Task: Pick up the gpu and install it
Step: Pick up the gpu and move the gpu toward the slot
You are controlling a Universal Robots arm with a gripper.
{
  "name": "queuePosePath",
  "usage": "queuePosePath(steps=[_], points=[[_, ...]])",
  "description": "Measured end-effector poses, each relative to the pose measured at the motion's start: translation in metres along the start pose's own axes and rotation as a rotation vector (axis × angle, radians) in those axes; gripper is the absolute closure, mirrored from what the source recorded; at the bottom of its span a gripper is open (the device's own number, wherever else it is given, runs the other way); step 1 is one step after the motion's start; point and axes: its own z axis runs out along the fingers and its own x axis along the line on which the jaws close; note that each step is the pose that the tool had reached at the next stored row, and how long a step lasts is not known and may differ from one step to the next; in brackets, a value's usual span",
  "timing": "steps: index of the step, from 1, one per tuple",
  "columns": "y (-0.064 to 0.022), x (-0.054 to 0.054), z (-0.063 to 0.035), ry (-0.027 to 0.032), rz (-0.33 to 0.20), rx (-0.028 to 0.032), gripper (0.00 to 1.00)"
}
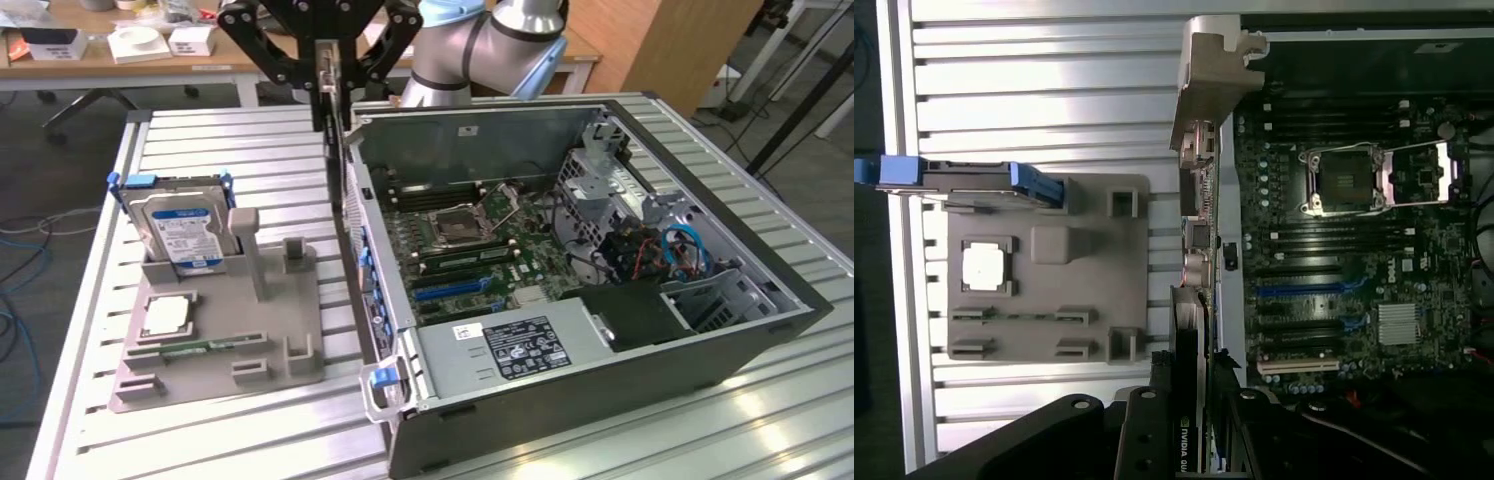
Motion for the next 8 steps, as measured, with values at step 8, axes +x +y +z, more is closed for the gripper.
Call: queuePosePath(steps=[8], points=[[0.0008, -0.014, 0.0003, 0.0001, 0.0, 0.0, 0.73]])
